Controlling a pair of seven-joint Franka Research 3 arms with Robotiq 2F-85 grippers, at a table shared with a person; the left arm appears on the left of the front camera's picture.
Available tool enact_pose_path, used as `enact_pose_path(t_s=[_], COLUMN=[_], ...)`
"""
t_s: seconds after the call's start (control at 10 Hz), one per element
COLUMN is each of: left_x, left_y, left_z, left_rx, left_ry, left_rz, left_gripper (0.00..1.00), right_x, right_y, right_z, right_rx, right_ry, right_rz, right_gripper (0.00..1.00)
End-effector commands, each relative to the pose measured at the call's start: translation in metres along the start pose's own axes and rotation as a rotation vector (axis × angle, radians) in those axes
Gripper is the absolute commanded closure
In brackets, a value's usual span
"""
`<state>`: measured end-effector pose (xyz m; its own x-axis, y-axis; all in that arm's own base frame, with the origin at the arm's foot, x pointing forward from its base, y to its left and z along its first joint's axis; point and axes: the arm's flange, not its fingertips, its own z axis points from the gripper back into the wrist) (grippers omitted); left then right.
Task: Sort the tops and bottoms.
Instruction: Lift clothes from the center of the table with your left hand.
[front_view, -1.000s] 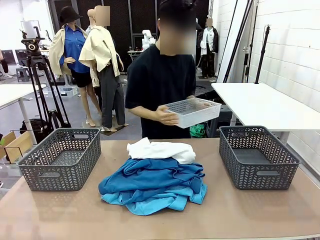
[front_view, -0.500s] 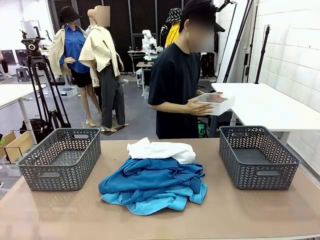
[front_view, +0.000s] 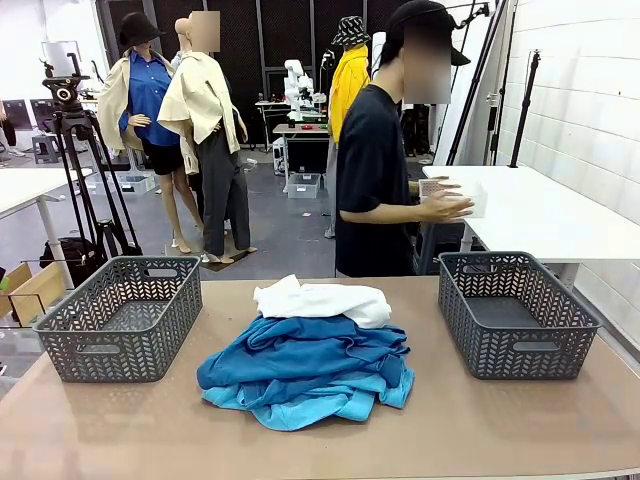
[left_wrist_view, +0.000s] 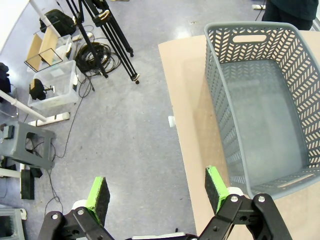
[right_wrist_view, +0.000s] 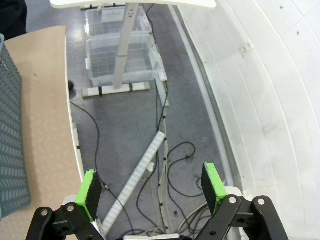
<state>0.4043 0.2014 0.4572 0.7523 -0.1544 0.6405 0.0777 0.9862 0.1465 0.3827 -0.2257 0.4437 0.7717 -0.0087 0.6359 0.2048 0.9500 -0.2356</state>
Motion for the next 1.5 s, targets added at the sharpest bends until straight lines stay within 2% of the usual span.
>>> enact_pose_path(t_s=[0.0, 1.4], left_x=[-0.0029, -0.0029], left_y=[0.0028, 0.0028], left_z=[-0.0002, -0.0002], left_rx=[0.004, 0.004], left_ry=[-0.008, -0.008], left_rz=[-0.013, -0.013], left_gripper=[0.0, 0.0], right_x=[-0.0001, -0.0001], right_y=[0.0012, 0.0012], right_z=[0.0, 0.0], right_rx=[0.002, 0.002], right_ry=[0.005, 0.005], right_rz=[0.01, 0.01], right_gripper=[0.0, 0.0])
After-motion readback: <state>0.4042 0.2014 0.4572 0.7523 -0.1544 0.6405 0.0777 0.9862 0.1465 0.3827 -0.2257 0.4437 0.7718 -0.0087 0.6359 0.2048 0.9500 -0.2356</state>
